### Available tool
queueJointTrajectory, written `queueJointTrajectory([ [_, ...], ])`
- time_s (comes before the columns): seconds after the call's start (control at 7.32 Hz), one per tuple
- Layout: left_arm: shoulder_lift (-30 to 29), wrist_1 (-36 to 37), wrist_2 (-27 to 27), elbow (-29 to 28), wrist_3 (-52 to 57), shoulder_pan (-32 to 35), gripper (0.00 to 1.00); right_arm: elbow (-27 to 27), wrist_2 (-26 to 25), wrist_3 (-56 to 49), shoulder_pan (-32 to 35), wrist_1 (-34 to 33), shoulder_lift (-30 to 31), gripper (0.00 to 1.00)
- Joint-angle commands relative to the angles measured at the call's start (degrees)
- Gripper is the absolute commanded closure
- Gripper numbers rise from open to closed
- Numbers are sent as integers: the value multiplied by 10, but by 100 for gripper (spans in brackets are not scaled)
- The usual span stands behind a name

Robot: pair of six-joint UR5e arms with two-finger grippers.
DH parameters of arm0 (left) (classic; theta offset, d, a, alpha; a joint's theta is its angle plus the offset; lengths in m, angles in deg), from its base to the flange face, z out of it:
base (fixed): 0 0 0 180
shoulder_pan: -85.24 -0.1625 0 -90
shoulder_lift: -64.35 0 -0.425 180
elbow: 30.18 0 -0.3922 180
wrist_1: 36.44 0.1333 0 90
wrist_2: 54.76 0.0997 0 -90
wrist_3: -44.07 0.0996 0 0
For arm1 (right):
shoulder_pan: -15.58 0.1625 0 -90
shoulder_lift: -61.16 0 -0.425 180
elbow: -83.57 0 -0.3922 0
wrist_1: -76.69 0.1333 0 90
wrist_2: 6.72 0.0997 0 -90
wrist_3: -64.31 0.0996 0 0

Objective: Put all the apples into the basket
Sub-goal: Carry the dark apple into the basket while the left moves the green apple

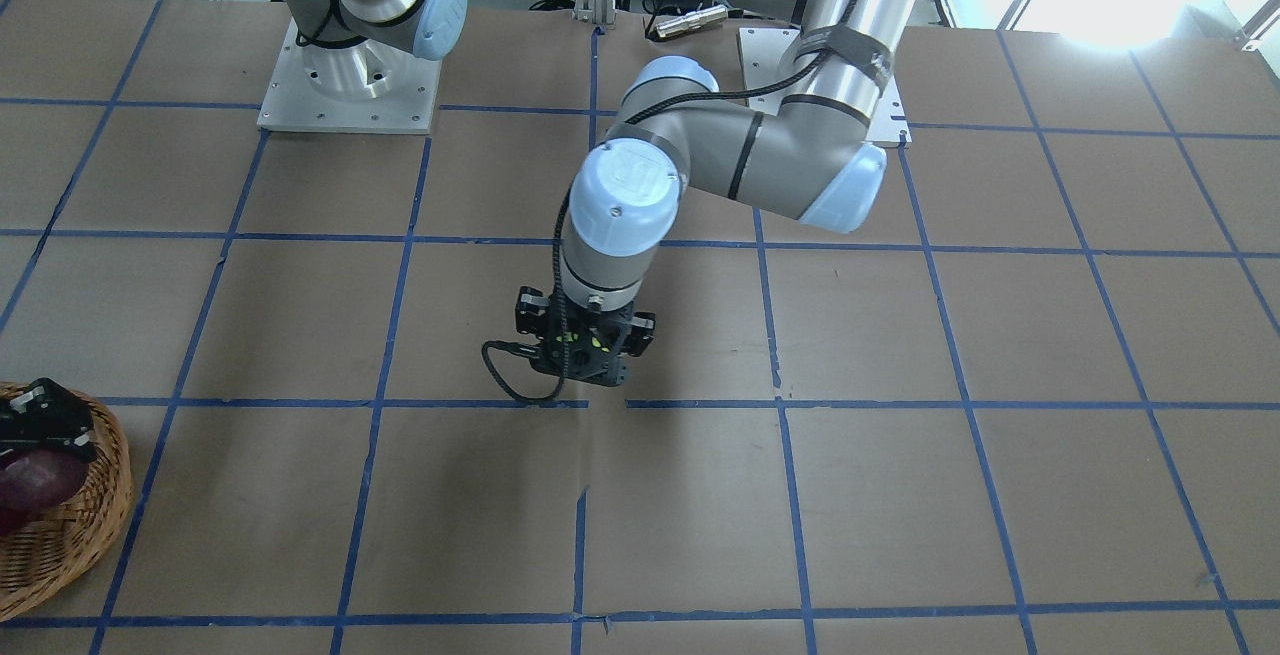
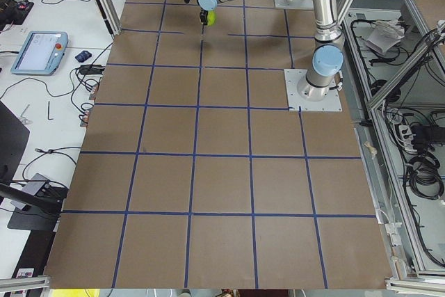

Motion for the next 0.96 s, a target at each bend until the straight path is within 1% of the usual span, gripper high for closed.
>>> queueJointTrajectory([
  [0.0,-31,47,24,8,-25,42,100,-6,1,-34,-8,-2,-4,0],
  [0.14,-39,60,24,23,-26,42,70,-19,-5,-35,-8,5,-2,0],
  [0.27,-46,102,24,35,-31,42,40,-34,-5,-34,-8,36,0,0],
  [0.41,-53,126,23,37,-40,42,14,-48,-5,-33,-7,92,11,0],
  [0.55,-33,116,19,26,-40,37,0,-64,-4,-30,-1,155,26,0],
  [0.68,-17,76,18,9,-32,28,0,-67,4,12,22,222,37,0],
  [0.82,0,37,19,-13,-29,8,0,-66,-5,87,77,238,49,0],
])
